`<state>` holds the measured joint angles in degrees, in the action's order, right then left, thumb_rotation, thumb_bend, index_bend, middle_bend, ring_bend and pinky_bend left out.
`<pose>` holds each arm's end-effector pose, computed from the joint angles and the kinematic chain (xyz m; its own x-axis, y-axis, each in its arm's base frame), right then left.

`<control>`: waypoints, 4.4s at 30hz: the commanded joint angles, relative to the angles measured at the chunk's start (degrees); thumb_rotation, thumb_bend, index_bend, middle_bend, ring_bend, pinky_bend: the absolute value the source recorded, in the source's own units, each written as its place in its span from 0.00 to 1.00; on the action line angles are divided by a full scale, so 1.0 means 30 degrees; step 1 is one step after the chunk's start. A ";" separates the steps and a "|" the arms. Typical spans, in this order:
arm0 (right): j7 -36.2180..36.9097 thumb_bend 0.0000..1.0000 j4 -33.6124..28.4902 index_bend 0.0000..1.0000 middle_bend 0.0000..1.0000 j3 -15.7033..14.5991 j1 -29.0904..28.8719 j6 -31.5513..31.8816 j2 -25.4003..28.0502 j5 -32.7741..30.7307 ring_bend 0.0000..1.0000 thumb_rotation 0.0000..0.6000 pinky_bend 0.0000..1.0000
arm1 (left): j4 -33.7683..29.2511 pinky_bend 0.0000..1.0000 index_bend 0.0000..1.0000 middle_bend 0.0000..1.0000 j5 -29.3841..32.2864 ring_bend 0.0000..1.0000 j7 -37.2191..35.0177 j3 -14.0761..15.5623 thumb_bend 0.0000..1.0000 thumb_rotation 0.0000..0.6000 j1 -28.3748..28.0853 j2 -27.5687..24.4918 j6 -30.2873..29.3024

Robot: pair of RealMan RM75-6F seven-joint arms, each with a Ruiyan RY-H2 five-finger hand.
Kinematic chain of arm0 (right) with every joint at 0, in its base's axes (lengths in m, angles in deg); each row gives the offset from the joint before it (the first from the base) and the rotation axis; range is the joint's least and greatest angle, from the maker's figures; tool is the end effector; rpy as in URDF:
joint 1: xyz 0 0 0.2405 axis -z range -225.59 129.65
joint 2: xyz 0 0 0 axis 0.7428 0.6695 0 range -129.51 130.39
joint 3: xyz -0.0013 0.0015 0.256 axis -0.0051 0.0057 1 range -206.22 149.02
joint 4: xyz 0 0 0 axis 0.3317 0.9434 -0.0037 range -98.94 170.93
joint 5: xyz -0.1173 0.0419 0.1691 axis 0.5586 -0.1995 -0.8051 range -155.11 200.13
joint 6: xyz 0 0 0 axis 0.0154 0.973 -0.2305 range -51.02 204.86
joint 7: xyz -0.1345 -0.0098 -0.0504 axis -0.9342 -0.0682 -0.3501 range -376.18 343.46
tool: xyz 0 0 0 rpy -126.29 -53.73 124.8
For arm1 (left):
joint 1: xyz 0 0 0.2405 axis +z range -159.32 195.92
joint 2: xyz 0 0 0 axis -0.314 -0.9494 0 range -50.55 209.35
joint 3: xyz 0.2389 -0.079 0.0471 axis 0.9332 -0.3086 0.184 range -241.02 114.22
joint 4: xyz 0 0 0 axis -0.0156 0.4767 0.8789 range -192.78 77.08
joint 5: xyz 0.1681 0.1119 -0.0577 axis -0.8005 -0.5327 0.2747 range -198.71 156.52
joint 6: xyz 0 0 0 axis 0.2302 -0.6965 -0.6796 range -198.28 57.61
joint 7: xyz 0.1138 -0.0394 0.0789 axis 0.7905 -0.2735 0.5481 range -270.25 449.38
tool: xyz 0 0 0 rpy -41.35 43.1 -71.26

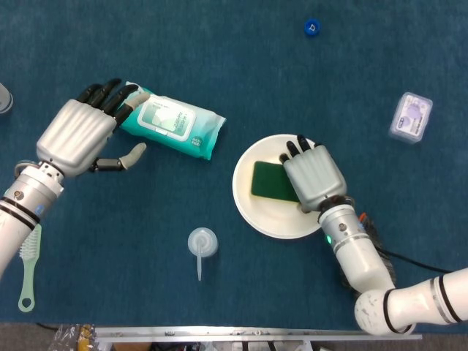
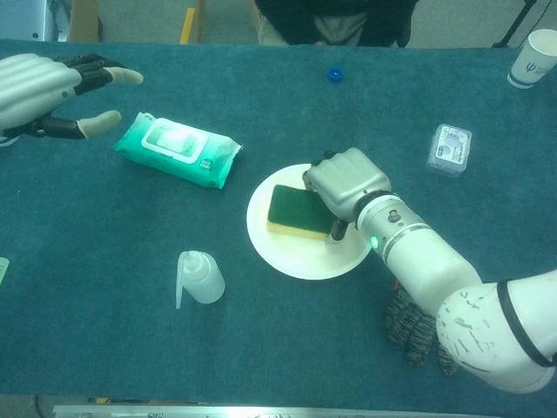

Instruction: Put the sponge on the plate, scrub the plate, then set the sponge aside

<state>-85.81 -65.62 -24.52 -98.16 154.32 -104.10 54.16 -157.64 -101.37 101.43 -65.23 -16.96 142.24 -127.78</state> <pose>-0.0895 -0.2512 -0.0875 0.7574 -0.3489 0.5520 -0.6529 -0.3933 0.6473 -0.1963 0.2964 0.0926 0.6004 0.2210 0.7686 0.7572 -0.4662 -0.4574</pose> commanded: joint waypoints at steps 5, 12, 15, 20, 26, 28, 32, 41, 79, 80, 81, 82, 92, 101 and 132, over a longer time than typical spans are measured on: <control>0.0643 0.17 0.0019 0.38 0.26 0.0362 0.0076 -0.0295 0.0278 0.0309 0.15 1.00 0.40 | -0.0172 0.11 0.08 0.07 0.0007 0.00 -0.0023 -0.0033 0.33 0.06 0.0022 -0.0125 0.0106; 0.1164 0.20 -0.0847 0.42 0.28 0.1812 -0.0317 -0.1161 0.1649 -0.0409 0.16 1.00 0.40 | -0.0413 0.11 0.08 0.07 0.0059 0.00 0.0067 -0.0092 0.33 0.06 0.0060 -0.0293 0.0142; 0.0762 0.20 -0.1485 0.43 0.29 0.2116 -0.0725 -0.1634 0.2494 -0.1235 0.16 1.00 0.40 | -0.0546 0.11 0.08 0.07 0.0069 0.00 0.0079 -0.0121 0.33 0.06 0.0089 -0.0363 0.0126; -0.0266 0.20 -0.2235 0.44 0.29 0.1930 -0.1460 -0.2143 0.3451 -0.2725 0.16 1.00 0.40 | -0.0692 0.11 0.08 0.07 0.0080 0.00 0.0151 -0.0129 0.33 0.06 0.0112 -0.0429 0.0165; -0.1103 0.20 -0.2779 0.44 0.29 0.1419 -0.2220 -0.2253 0.4315 -0.4122 0.16 1.00 0.40 | -0.0844 0.11 0.08 0.07 0.0132 0.00 0.0244 -0.0171 0.33 0.06 0.0119 -0.0445 0.0205; -0.1182 0.20 -0.2839 0.44 0.30 0.1253 -0.2380 -0.2166 0.4607 -0.4358 0.16 1.00 0.40 | -0.0902 0.11 0.08 0.07 0.0164 0.00 0.0290 -0.0196 0.33 0.06 0.0113 -0.0430 0.0219; -0.1209 0.20 -0.2989 0.44 0.29 0.0911 -0.2566 -0.2062 0.5250 -0.4737 0.16 1.00 0.40 | -0.0967 0.11 0.08 0.07 0.0217 0.00 0.0388 -0.0241 0.33 0.06 0.0094 -0.0339 0.0239; -0.1374 0.20 -0.3078 0.44 0.30 -0.0088 -0.2986 -0.2073 0.5999 -0.5248 0.16 1.00 0.40 | -0.0966 0.11 0.08 0.07 0.0258 0.00 0.0522 -0.0284 0.33 0.06 0.0063 0.0006 0.0267; -0.3228 0.20 -0.2911 0.44 0.30 -0.1136 -0.5423 -0.1004 0.5253 -0.6379 0.16 1.00 0.40 | -0.0918 0.11 0.08 0.07 -0.0718 0.00 -0.0455 -0.0191 0.33 0.06 0.0606 -0.0174 -0.0492; -0.3300 0.20 -0.2936 0.44 0.30 -0.1178 -0.5461 -0.0978 0.5267 -0.6444 0.16 1.00 0.40 | -0.0908 0.11 0.08 0.07 -0.0738 0.00 -0.0483 -0.0204 0.33 0.06 0.0610 -0.0153 -0.0515; -0.3371 0.20 -0.2941 0.44 0.30 -0.1214 -0.5502 -0.0958 0.5268 -0.6500 0.16 1.00 0.40 | -0.0893 0.11 0.08 0.07 -0.0766 0.00 -0.0514 -0.0211 0.33 0.06 0.0617 -0.0135 -0.0538; -0.3478 0.20 -0.2930 0.44 0.30 -0.1287 -0.5550 -0.0919 0.5240 -0.6570 0.16 1.00 0.40 | -0.0874 0.11 0.08 0.07 -0.0810 0.00 -0.0567 -0.0216 0.33 0.06 0.0634 -0.0118 -0.0579; -0.3742 0.20 -0.2422 0.44 0.30 -0.1505 -0.5789 -0.0926 0.4427 -0.6809 0.16 1.00 0.40 | -0.0656 0.11 0.08 0.07 -0.1207 0.00 -0.1182 -0.0250 0.33 0.06 0.0735 0.0036 -0.0851; -0.3749 0.20 -0.1756 0.44 0.30 -0.1742 -0.5811 -0.0725 0.3370 -0.6111 0.16 1.00 0.40 | -0.0584 0.11 0.08 0.07 -0.1454 0.00 -0.1463 -0.0256 0.33 0.06 0.0831 0.0023 -0.1053; -0.4699 0.20 -0.2189 0.44 0.30 -0.2290 -0.5627 -0.0140 0.3809 -0.5371 0.16 1.00 0.39 | -0.0600 0.11 0.08 0.07 -0.2012 0.00 -0.1830 -0.0325 0.33 0.09 0.0900 0.0309 -0.1376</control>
<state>-99.77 -71.93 -31.34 -115.04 153.82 -92.84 38.13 -159.43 -107.39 95.97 -66.20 -14.27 143.16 -131.88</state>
